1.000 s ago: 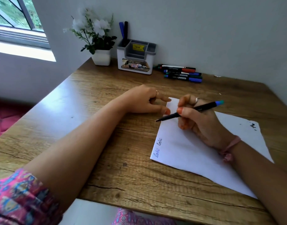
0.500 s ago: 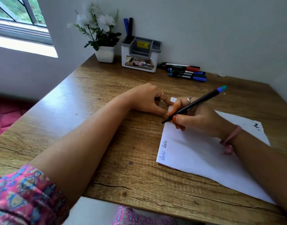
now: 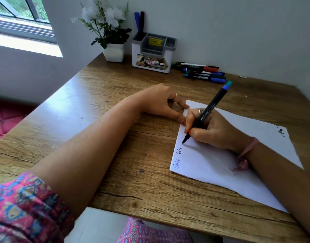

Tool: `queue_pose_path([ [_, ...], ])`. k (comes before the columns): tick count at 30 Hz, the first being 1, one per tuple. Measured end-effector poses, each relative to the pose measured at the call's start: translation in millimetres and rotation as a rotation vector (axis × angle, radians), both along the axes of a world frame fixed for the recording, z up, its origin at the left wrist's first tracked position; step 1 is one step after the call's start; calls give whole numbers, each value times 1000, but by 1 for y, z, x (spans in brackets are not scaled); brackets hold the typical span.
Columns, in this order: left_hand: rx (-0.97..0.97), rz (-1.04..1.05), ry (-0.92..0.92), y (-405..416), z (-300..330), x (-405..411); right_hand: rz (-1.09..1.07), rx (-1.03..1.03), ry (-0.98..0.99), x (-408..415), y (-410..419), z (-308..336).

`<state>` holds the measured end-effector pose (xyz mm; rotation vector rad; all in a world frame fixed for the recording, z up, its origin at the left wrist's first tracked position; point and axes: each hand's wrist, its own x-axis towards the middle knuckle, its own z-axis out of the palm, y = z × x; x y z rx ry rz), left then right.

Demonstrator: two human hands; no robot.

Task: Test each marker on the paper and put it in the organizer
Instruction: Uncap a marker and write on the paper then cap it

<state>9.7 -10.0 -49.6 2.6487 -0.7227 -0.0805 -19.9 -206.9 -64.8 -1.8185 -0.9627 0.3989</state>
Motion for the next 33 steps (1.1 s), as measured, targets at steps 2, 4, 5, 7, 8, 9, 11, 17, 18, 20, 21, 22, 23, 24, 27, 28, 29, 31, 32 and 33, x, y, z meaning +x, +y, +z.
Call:
queue_pose_path([
  [2,7,3,0,0,0,0,12,-16,-14,-1,0,0],
  [4,3,3,2,0,0,0,1,-18,-18,-1,1,-1],
  [5,0,3,4,0,0,0,-8,-16,-21,0,1,-2],
  [7,4,0,9,0,0,0,-24,-15,-35,1,3,-3],
  [8,6,-2,11,0,1,0,-26,-16,-42,1,3,-3],
  [9,3,-2,11,0,1,0,-23,-17,-44,1,3,-3],
  [11,-7,1,9,0,0,0,-12,-14,-35,1,2,-3],
  [17,12,-14,-5,1,-1,2,-32,-9,-44,1,2,-3],
  [18,13,-17,-14,2,-2,3,-27,-12,-50,1,2,-2],
  [20,10,-20,-29,3,-3,4,-30,-12,-44,0,1,-2],
  [21,7,-19,-32,3,-3,4,-37,-8,-40,0,2,-2],
  [22,6,-15,-32,3,-3,4,-42,-5,-40,0,2,-2],
  [23,9,-13,-29,3,-3,4,-44,-6,-44,0,2,-2],
  [24,14,-11,-27,3,-3,4,-43,-9,-48,0,2,-3],
  [27,15,-7,-29,3,-3,4,-76,-5,-60,2,3,-4],
  [28,10,-5,-28,3,-3,4,-91,-3,-61,3,3,-4],
  [29,4,-4,-29,3,-3,5,-96,-1,-60,3,4,-4],
  [31,-2,-6,-35,3,-4,5,-85,-1,-46,2,4,-4],
  [32,1,-9,-39,3,-4,5,-78,-1,-39,2,3,-4],
  [33,4,-12,-40,3,-4,5,-76,-2,-36,2,3,-4],
])
